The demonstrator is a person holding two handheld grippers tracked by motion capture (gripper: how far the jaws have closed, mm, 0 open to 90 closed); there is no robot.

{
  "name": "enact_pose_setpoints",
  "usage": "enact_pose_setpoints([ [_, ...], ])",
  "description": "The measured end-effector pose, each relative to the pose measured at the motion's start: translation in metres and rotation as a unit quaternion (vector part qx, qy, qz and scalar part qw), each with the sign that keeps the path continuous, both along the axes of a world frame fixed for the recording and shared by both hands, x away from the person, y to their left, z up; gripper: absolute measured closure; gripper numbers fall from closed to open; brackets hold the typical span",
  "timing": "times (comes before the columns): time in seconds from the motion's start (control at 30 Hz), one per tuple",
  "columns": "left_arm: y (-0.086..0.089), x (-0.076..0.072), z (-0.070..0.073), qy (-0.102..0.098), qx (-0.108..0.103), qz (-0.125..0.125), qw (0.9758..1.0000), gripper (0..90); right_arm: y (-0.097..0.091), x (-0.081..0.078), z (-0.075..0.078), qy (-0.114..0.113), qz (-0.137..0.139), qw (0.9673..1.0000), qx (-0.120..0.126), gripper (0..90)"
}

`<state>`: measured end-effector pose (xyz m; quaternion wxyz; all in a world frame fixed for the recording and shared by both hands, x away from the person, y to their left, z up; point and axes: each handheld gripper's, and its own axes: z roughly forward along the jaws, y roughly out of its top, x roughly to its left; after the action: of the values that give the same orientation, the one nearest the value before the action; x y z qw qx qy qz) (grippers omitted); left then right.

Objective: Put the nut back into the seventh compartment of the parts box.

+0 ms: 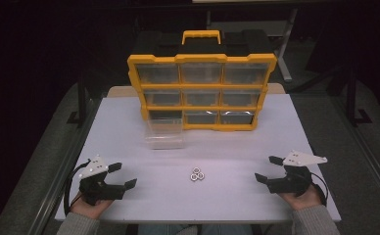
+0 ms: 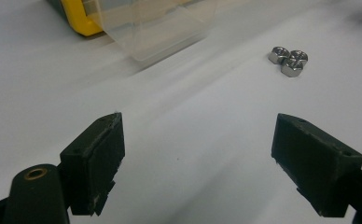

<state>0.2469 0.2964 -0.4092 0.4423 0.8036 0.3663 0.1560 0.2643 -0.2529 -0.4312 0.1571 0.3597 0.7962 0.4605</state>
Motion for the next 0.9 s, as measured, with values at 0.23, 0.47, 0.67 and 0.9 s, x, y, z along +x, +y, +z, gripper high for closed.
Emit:
enact_pose_setpoints([
  [0.23, -0.0003, 0.0012, -0.0012, 0.001, 0.001, -0.004, 1.0, 17.3, -0.0003, -0.0004, -0.0001, 0.002, 0.004, 1.0, 0.0, 15.5],
  [0.47, 0.0011, 0.0004, -0.0029, 0.004, -0.003, -0.002, 1.0, 17.2, 0.0009, 0.0021, 0.0011, 0.005, 0.008, 1.0, 0.003, 15.5],
  [0.67, 0.0034, -0.0016, -0.0037, 0.005, -0.003, 0.003, 1.0, 17.2, 0.003, 0.0064, -0.0004, 0.007, 0.014, 0.9999, 0.0, 15.4],
  [0.9, 0.0022, -0.0016, -0.004, 0.001, -0.003, -0.002, 1.0, 17.2, 0.0077, 0.0059, 0.0028, 0.007, 0.023, 0.9997, -0.006, 16.0],
])
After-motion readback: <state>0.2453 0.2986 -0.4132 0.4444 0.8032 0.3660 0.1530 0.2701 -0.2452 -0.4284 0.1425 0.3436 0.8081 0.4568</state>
